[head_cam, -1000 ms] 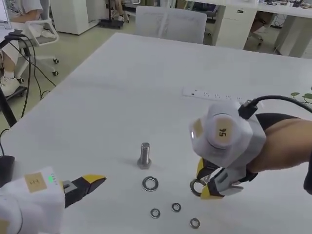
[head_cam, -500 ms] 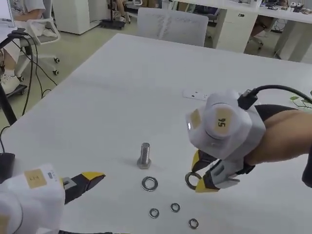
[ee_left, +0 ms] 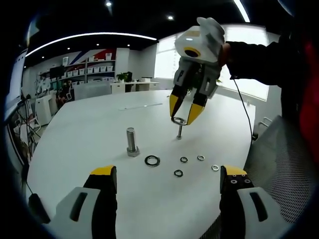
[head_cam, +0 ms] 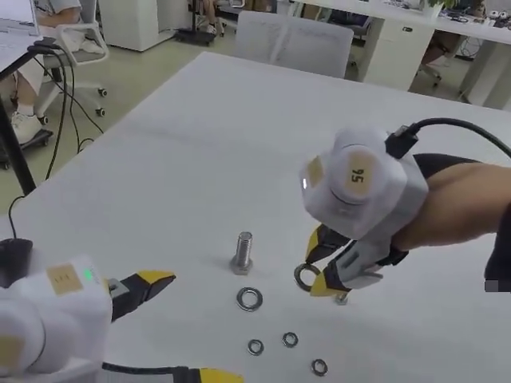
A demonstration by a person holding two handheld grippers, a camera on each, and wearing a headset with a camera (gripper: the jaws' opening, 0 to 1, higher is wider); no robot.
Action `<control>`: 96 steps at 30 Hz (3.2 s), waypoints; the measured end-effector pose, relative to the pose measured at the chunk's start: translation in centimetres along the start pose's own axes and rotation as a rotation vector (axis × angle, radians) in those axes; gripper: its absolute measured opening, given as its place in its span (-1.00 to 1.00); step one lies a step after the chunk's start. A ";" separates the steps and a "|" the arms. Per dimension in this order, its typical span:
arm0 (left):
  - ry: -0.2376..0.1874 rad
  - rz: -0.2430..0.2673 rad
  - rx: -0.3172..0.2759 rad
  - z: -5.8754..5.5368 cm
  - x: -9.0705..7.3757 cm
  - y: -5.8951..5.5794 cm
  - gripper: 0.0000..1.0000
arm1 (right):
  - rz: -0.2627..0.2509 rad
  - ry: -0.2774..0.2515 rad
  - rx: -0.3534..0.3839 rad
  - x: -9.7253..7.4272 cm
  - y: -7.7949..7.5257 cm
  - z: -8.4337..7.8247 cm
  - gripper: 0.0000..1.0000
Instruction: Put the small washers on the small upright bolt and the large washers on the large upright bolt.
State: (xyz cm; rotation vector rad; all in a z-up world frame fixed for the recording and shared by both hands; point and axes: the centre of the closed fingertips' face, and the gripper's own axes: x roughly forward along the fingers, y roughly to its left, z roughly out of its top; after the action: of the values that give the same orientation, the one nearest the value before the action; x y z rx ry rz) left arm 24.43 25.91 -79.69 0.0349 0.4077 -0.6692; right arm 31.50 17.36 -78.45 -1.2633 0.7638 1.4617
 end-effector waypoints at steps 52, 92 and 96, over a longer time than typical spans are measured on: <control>-0.021 0.083 -0.047 -0.4 0.0 1.9 0.67 | 0.060 -0.035 -0.029 2.9 -6.5 5.2 -0.53; -0.005 0.082 -0.059 -1.4 0.1 2.0 0.64 | 0.128 0.030 -0.039 6.9 -5.9 5.1 -0.53; -0.002 0.079 -0.058 -1.4 0.2 1.9 0.64 | 0.129 0.034 -0.036 7.7 -5.9 5.0 -0.53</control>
State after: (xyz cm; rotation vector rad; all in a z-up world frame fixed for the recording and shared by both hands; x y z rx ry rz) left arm 25.27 27.52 -81.23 -0.0046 0.4211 -0.5795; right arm 36.06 25.78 -83.67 -1.2882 0.8584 1.5670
